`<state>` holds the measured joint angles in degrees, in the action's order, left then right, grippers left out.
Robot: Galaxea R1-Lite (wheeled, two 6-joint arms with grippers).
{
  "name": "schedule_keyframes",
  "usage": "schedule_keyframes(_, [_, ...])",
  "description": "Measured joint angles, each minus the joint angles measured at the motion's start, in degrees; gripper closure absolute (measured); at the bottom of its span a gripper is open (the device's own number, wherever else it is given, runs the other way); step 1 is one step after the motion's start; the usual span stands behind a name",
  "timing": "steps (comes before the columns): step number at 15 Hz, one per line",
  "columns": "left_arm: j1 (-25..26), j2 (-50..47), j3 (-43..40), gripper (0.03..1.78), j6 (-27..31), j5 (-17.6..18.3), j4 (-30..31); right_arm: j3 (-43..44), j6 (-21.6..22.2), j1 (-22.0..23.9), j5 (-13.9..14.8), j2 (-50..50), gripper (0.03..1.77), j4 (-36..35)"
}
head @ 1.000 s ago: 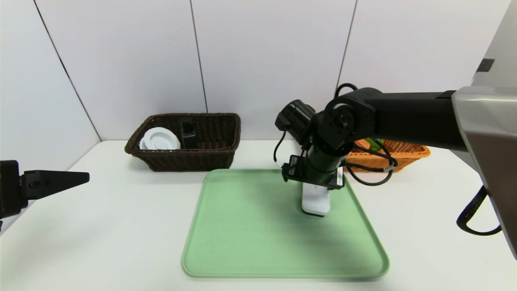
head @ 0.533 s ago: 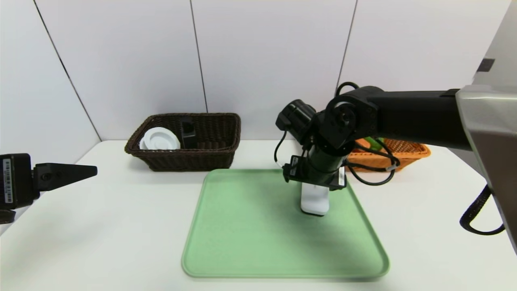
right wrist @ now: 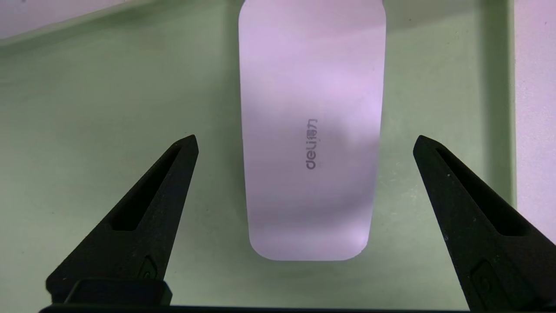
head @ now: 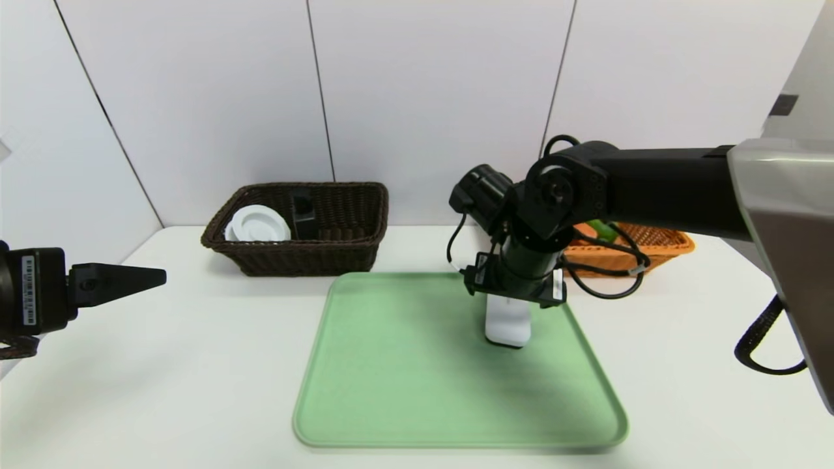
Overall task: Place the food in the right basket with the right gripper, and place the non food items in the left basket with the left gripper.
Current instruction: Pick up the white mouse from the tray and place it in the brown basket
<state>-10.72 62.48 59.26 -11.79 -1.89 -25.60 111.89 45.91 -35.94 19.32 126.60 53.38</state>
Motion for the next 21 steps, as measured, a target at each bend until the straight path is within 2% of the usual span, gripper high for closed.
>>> schedule_keyframes(19, [0.0,1.0,0.0,0.12,0.0,0.2,1.8,-0.1,0.4,1.7,-0.6,3.9,0.09,-0.3])
schedule_keyframes(21, [0.0,1.0,0.0,0.12,0.0,0.2,1.8,-0.1,0.0,1.7,-0.7,3.8,0.42,-0.3])
